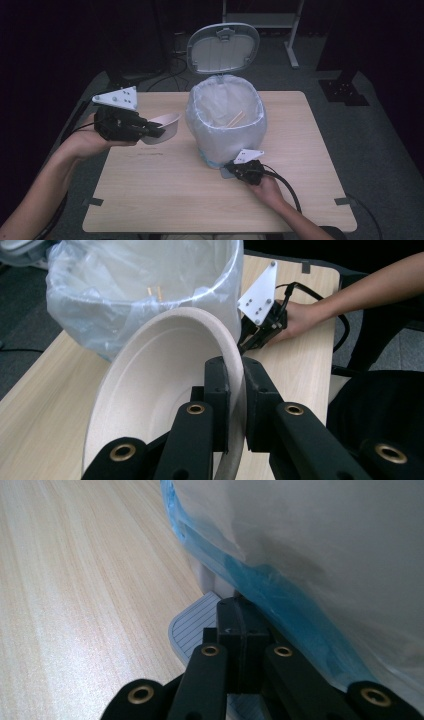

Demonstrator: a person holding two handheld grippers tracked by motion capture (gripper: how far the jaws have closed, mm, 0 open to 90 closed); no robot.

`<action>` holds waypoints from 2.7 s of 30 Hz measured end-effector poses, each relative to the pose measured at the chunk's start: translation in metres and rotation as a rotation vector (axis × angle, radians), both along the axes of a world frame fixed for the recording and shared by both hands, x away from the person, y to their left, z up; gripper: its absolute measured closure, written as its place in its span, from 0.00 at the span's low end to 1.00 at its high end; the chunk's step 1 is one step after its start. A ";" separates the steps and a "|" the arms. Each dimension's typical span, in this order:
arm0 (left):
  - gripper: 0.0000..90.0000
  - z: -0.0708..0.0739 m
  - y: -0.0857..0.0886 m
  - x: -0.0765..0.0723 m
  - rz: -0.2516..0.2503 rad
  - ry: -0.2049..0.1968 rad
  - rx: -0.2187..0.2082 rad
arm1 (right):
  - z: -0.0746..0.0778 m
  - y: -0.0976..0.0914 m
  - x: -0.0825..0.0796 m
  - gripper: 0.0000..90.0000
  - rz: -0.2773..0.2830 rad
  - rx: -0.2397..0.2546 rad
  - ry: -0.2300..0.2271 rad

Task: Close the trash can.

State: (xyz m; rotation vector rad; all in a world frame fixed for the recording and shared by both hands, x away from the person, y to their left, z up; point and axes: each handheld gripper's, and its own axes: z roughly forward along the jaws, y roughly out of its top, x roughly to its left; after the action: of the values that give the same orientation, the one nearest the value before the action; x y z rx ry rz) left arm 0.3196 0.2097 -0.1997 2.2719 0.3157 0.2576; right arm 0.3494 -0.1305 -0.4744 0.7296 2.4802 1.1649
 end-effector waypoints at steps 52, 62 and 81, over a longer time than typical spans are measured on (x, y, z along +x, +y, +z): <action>0.92 0.063 -0.049 0.017 -0.047 -0.076 0.013 | 0.000 -0.001 0.001 1.00 0.004 -0.012 -0.008; 0.92 0.066 -0.063 0.026 -0.063 -0.074 0.013 | 0.000 -0.001 0.001 1.00 0.008 -0.012 -0.011; 0.92 0.066 -0.083 0.039 -0.084 -0.064 0.015 | 0.000 -0.001 0.000 1.00 0.006 -0.008 -0.002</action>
State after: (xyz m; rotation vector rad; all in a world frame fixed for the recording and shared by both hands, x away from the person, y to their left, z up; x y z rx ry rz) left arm 0.3589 0.1264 -0.1339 2.2801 0.1855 0.2888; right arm 0.3499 -0.1311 -0.4741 0.7194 2.4857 1.1571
